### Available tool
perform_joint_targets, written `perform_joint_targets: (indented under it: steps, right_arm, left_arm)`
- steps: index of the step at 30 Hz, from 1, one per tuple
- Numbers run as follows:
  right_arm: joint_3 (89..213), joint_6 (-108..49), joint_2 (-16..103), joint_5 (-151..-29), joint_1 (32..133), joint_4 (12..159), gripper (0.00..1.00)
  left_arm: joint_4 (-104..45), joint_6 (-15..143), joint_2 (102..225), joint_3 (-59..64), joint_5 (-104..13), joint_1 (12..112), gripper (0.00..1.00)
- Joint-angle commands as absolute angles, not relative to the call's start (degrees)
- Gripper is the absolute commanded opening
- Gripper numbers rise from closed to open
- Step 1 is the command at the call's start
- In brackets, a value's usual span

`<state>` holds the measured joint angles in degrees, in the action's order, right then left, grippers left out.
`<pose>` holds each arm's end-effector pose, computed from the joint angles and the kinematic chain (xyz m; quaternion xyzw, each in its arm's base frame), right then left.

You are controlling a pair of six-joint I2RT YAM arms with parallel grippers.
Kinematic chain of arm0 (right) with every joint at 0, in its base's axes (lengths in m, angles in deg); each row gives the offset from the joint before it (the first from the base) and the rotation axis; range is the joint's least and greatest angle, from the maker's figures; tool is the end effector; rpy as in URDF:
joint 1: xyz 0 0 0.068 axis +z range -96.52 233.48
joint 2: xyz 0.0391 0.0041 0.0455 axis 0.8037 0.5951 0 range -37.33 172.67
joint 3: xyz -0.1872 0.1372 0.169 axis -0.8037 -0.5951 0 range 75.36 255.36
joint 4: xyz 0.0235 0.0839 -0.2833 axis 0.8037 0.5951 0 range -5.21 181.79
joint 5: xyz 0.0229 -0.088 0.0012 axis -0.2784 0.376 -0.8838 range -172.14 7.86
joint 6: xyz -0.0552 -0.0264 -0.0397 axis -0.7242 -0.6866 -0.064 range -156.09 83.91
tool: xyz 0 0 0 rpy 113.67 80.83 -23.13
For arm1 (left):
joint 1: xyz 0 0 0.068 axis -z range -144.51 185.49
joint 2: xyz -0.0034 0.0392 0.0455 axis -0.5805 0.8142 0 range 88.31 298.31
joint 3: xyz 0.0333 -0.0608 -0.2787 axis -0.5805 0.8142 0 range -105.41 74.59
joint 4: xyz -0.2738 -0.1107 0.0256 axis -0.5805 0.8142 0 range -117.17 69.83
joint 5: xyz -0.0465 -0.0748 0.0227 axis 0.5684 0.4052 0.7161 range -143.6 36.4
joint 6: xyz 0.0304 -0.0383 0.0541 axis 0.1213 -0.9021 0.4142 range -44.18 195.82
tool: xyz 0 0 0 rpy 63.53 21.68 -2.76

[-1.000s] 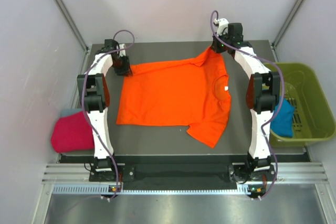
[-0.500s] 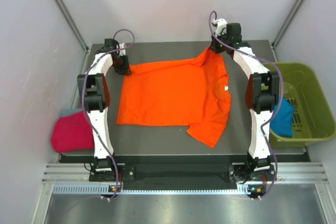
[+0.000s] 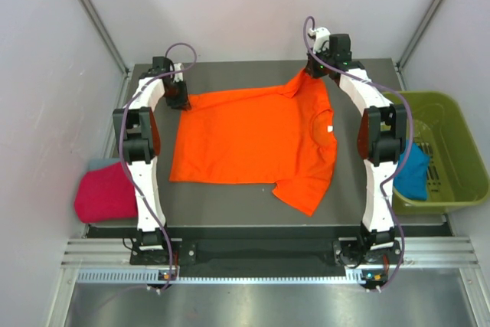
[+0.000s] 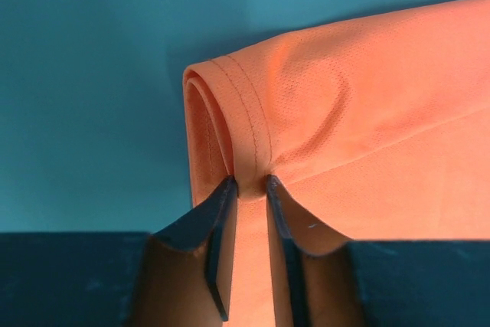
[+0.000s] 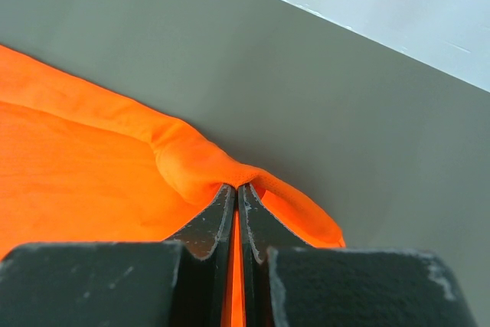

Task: Fold and stack the t-shirts
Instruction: Fold the tshirt

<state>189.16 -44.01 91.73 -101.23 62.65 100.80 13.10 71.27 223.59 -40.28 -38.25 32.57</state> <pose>0.5849 0.1144 0.2455 -0.2081 0.8378 0.1497 0.4820 0.5683 0.0128 0.1520 -0.0288 0.9589 -0.1328 0.2489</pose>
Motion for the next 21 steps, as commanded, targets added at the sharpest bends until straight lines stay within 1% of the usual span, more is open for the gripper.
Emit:
perform_joint_targets:
  steps: [1,3,4,8,14,21]
  right_arm:
    - [191.6,-44.5,90.9,-101.3,63.4,99.0,0.0]
    - [191.6,-44.4,90.9,-101.2,63.4,99.1,0.0]
    - [191.6,-44.4,91.0,-101.2,63.4,99.1,0.0]
    - [191.4,-44.9,90.3,-100.9,63.4,99.4,0.0]
    - [189.3,-45.7,86.8,-100.2,63.2,100.1,0.0]
    - [184.5,-46.9,81.8,-100.2,62.4,101.3,0.0]
  left_arm:
    - [11.7,71.6,223.0,-41.0,-38.2,32.6,0.24]
    - [11.7,71.7,222.8,-40.9,-38.0,32.6,0.2]
    - [11.7,71.7,222.7,-40.9,-38.0,32.6,0.14]
    - [12.1,72.0,221.3,-40.9,-37.8,32.5,0.0]
    - [13.4,71.9,217.4,-41.0,-35.5,31.2,0.0]
    - [16.2,72.7,215.9,-44.9,-32.9,29.2,0.0]
